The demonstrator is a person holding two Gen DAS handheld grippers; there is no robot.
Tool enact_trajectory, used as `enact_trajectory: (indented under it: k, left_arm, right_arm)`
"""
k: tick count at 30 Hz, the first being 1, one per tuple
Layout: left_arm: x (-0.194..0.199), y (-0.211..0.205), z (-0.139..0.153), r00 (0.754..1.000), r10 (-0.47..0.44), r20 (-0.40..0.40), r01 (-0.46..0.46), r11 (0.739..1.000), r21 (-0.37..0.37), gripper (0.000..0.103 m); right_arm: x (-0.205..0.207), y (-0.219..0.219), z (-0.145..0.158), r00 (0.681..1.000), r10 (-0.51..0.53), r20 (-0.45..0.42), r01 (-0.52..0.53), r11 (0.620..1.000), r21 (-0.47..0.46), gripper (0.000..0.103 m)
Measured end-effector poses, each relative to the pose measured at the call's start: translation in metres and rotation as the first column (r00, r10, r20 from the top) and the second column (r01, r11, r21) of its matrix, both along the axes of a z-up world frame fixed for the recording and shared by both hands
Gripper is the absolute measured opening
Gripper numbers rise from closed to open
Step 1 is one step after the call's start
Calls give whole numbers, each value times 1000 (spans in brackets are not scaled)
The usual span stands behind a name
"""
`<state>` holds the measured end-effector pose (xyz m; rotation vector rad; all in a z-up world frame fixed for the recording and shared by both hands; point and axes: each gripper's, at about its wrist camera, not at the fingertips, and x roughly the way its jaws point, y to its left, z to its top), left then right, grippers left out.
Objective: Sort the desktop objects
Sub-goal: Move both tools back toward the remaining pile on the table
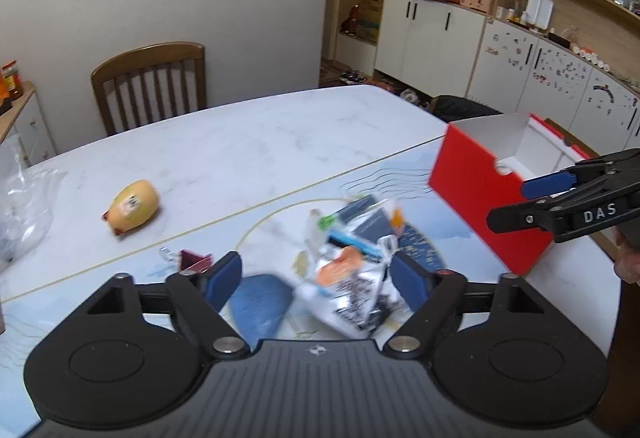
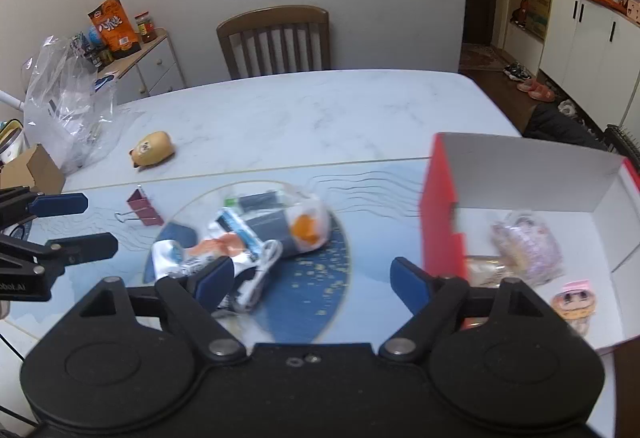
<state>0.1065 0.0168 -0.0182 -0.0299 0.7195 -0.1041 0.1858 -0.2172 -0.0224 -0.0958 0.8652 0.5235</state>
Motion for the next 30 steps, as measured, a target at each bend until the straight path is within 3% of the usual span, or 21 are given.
enact_trajectory:
  k: [11,15,30]
  left_arm:
    - [3,43,-30,1000,16,-9,-15,999,39,89]
    - [9,52,-41,1000,9,-12,-9,998,58,100]
    - [56,69,-76,997,52,-50,-48,995,82,101]
  right_arm:
    - [-13,58,-23,1000,27,-1,-27,999,-34,92]
    - [-4,63,-38,1000,-16,-11,15,997,-71,85]
    - [19,71,-79,995,-53,-90,40,990,-137,64]
